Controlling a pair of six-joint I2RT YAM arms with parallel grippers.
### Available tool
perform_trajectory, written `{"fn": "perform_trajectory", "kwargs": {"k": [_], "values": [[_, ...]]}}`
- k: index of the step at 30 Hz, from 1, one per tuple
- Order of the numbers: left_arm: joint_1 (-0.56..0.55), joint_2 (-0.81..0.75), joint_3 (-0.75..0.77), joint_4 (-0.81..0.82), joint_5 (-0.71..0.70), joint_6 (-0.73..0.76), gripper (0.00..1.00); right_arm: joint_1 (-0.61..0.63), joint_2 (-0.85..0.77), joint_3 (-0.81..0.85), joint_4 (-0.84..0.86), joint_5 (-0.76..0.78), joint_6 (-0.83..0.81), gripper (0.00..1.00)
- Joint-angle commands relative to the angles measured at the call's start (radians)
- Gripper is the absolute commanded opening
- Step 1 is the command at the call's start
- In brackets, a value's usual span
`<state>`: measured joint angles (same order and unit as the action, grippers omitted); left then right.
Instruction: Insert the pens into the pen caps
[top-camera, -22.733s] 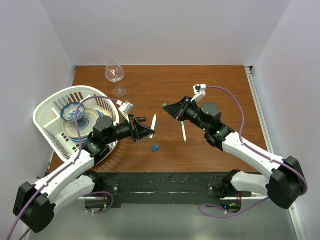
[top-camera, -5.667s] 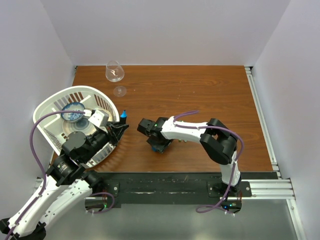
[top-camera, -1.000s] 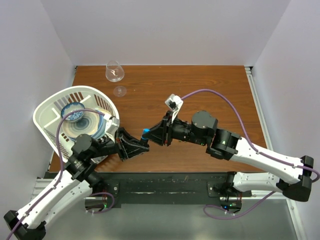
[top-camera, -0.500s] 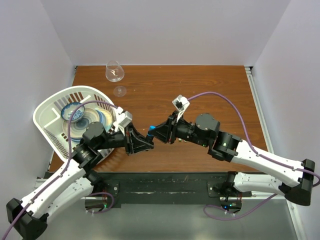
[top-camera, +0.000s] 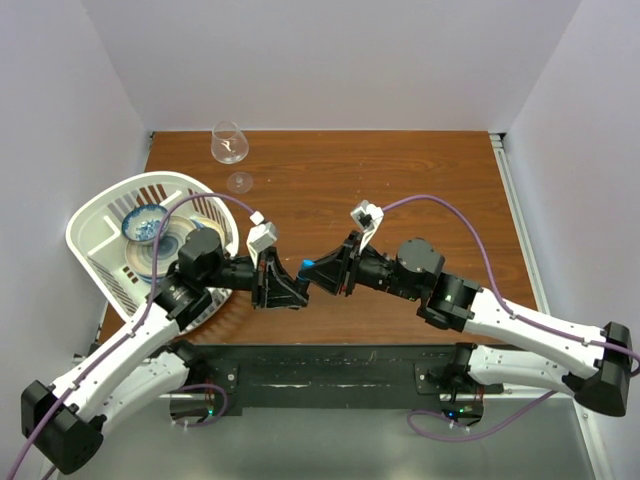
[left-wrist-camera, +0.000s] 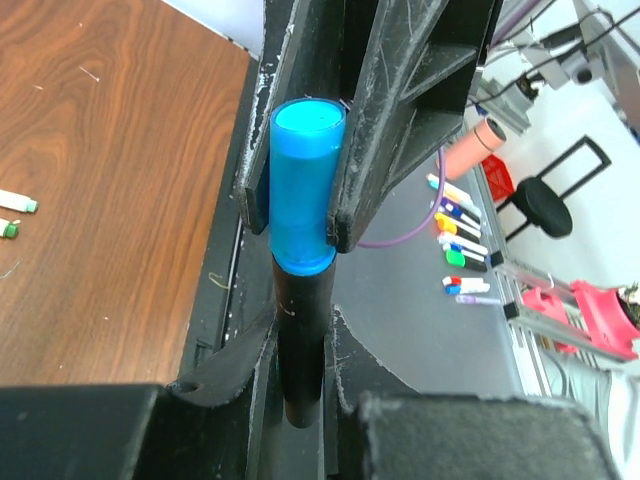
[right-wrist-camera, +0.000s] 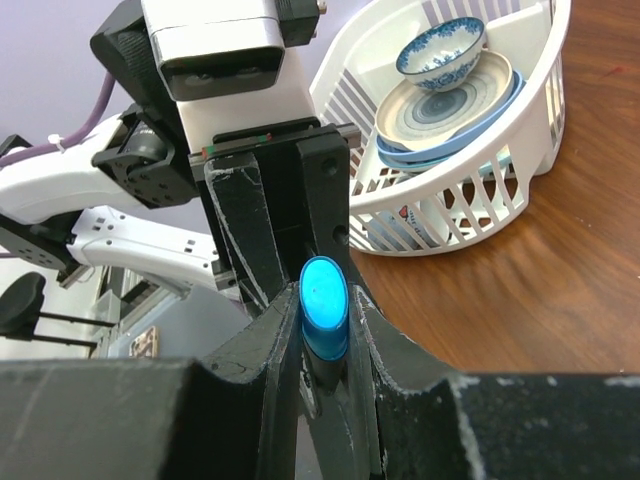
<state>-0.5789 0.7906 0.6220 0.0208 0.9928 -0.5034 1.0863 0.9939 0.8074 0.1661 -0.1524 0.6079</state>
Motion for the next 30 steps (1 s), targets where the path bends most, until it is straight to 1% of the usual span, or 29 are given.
{"fn": "perform_trajectory", "kwargs": {"k": [1,3,5,9,10,13,15,16,18,19,21,23,24,25,27,28,29,30], "values": [[0.063,0.033,0.173,0.202,-0.187,0.067,0.0,0.116,0.032,-0.048,-0.365,-0.319,0.033,0.0],[0.062,0.039,0.194,0.154,-0.201,0.106,0.0,0.116,0.017,-0.037,-0.418,-0.305,0.03,0.0],[0.063,0.048,0.203,0.139,-0.203,0.127,0.0,0.118,0.022,-0.033,-0.424,-0.315,0.046,0.0],[0.063,0.059,0.205,0.123,-0.224,0.155,0.0,0.149,0.063,-0.046,-0.376,-0.312,0.124,0.0],[0.063,0.056,0.214,0.093,-0.238,0.198,0.0,0.156,0.077,-0.047,-0.379,-0.308,0.133,0.0],[0.062,0.042,0.211,0.061,-0.253,0.207,0.0,0.17,0.092,-0.031,-0.405,-0.262,0.164,0.0],[0.063,0.036,0.206,0.085,-0.247,0.203,0.0,0.193,0.115,-0.034,-0.36,-0.246,0.194,0.0],[0.063,0.035,0.199,0.108,-0.247,0.192,0.0,0.225,0.123,-0.039,-0.331,-0.236,0.207,0.0],[0.063,0.039,0.202,0.084,-0.267,0.215,0.0,0.239,0.163,-0.025,-0.313,-0.253,0.217,0.0],[0.063,0.035,0.208,0.056,-0.281,0.25,0.0,0.242,0.167,-0.016,-0.315,-0.265,0.222,0.0],[0.073,0.019,0.19,0.05,-0.29,0.252,0.0,0.247,0.154,-0.023,-0.309,-0.277,0.26,0.0],[0.082,0.002,0.157,0.086,-0.278,0.24,0.0,0.254,0.149,-0.056,-0.274,-0.303,0.292,0.0],[0.093,0.002,0.163,0.077,-0.257,0.243,0.0,0.261,0.153,-0.063,-0.26,-0.305,0.312,0.0],[0.094,0.005,0.157,0.086,-0.25,0.23,0.0,0.283,0.161,-0.073,-0.255,-0.297,0.316,0.0],[0.096,0.001,0.153,0.126,-0.201,0.214,0.0,0.314,0.176,-0.079,-0.188,-0.308,0.306,0.0],[0.1,-0.01,0.137,0.164,-0.186,0.169,0.0,0.34,0.189,-0.065,-0.194,-0.297,0.288,0.0],[0.108,-0.011,0.127,0.207,-0.16,0.152,0.0,0.342,0.198,-0.048,-0.286,-0.286,0.25,0.0],[0.122,-0.011,0.121,0.234,-0.119,0.126,0.0,0.345,0.196,-0.047,-0.302,-0.273,0.21,0.0]]}}
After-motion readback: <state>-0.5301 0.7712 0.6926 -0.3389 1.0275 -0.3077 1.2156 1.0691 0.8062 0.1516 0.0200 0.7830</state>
